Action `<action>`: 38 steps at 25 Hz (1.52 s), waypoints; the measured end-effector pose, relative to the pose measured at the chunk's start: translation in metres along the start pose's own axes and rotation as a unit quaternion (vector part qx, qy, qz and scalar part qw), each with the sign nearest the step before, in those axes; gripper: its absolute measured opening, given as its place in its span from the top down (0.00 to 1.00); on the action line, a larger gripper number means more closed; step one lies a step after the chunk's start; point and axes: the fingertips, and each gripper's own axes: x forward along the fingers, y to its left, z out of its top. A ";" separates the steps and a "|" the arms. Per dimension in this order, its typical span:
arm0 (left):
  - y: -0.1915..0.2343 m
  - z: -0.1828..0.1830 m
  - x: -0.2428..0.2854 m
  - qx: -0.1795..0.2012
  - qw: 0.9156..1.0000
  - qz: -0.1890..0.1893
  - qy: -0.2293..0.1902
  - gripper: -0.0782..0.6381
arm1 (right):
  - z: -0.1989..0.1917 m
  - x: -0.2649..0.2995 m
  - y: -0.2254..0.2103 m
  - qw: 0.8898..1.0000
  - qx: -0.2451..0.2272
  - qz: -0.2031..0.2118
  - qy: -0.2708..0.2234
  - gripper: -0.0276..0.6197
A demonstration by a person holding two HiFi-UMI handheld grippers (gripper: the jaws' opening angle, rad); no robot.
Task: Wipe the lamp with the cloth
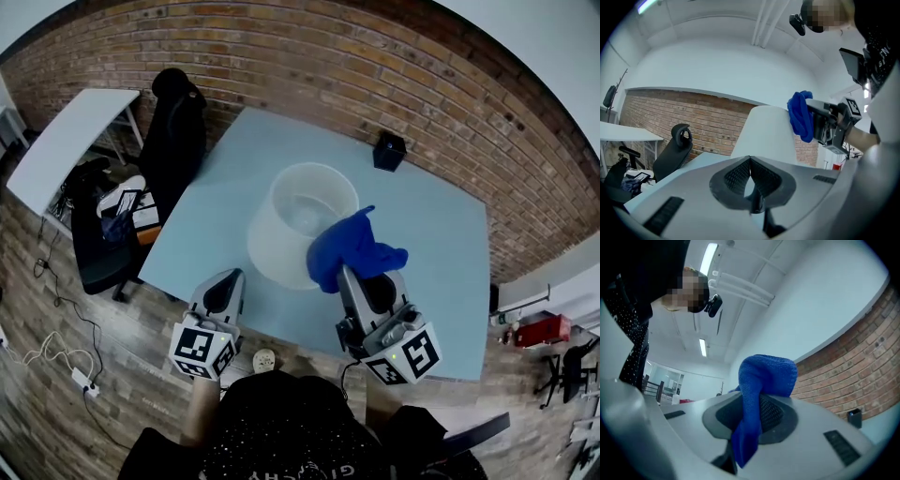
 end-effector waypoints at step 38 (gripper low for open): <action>0.042 0.045 0.066 0.044 0.998 0.051 -0.003 0.88 | 0.002 0.022 -0.137 0.985 0.156 -0.073 0.020 0.84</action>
